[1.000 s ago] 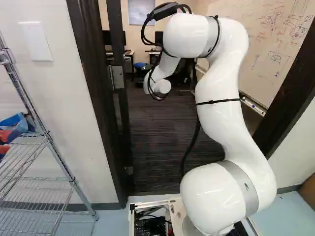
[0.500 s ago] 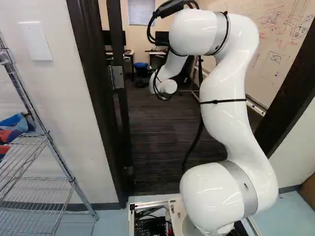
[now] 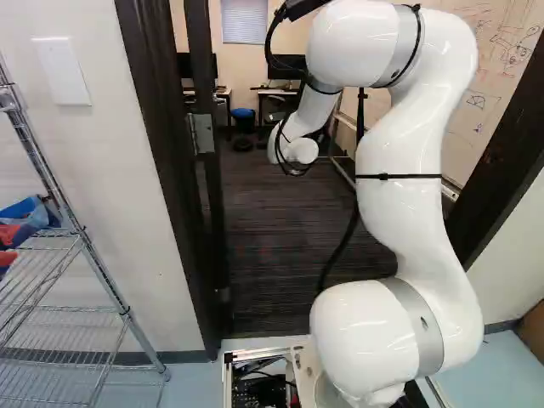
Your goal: Open the door and move inside
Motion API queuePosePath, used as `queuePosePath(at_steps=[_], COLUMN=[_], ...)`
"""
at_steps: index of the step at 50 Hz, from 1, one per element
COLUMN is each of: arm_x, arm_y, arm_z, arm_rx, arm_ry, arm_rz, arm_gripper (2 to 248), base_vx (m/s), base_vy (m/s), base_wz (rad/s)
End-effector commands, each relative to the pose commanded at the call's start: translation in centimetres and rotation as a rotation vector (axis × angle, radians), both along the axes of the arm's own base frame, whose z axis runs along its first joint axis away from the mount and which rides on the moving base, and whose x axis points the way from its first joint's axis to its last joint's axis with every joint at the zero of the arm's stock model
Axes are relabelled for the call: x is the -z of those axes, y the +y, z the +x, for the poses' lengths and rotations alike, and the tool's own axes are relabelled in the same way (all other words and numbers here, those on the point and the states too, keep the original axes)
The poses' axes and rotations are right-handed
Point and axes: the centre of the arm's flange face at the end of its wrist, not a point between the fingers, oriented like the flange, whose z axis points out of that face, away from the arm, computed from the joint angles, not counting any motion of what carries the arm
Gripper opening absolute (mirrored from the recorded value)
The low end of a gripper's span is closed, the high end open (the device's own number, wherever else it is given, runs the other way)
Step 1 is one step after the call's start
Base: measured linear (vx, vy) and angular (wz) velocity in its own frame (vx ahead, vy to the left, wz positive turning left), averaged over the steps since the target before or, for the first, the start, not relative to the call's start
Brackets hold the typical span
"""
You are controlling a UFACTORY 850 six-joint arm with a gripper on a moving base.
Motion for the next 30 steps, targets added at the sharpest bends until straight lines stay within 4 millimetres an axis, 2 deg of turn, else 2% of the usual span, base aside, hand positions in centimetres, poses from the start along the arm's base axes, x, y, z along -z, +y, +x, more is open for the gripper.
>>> queuePosePath(at_steps=[30], arm_x=[-0.5], arm_y=[-4.5], arm_z=[-4.0], arm_rx=[0.079], arm_ry=[0.023], arm_rz=[0.001], arm_gripper=[247], base_vx=[0.000], base_vy=[0.000], base_wz=[0.000])
